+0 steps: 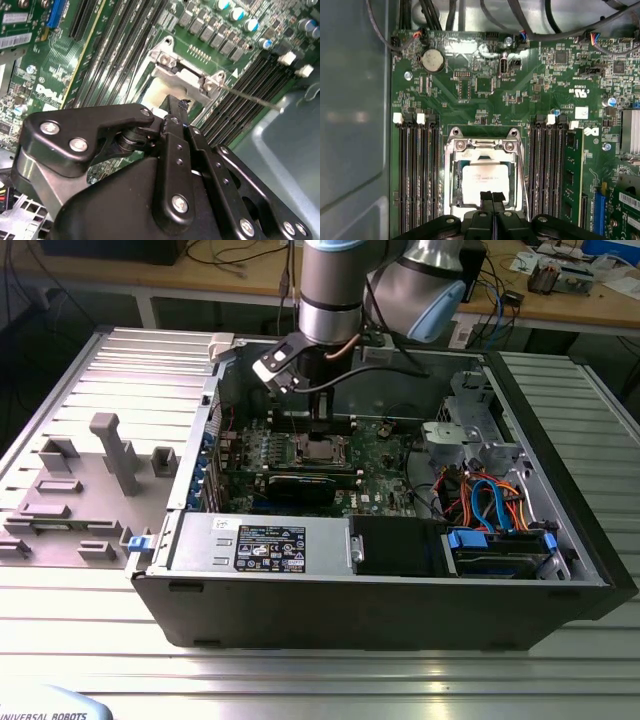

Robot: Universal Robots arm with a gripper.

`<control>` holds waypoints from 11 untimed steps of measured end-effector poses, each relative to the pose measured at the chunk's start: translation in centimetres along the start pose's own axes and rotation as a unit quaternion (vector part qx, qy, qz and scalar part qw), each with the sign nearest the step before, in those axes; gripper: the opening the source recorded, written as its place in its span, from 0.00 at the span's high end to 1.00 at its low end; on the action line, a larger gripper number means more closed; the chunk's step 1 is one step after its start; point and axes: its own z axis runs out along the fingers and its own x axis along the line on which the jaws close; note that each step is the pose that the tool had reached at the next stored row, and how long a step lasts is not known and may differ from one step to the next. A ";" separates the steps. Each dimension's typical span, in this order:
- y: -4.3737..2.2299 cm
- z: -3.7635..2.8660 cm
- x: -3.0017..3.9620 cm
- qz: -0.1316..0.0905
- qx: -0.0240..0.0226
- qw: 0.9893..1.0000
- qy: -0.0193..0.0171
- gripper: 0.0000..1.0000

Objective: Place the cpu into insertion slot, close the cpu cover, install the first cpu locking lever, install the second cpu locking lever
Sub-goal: 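Close the cpu cover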

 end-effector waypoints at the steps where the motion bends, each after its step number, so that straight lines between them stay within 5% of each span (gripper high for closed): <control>1: -0.15 0.18 0.01 -0.002 0.000 1.000 0.000 0.89; 11: -0.92 1.63 0.09 -0.013 0.000 1.000 0.000 0.89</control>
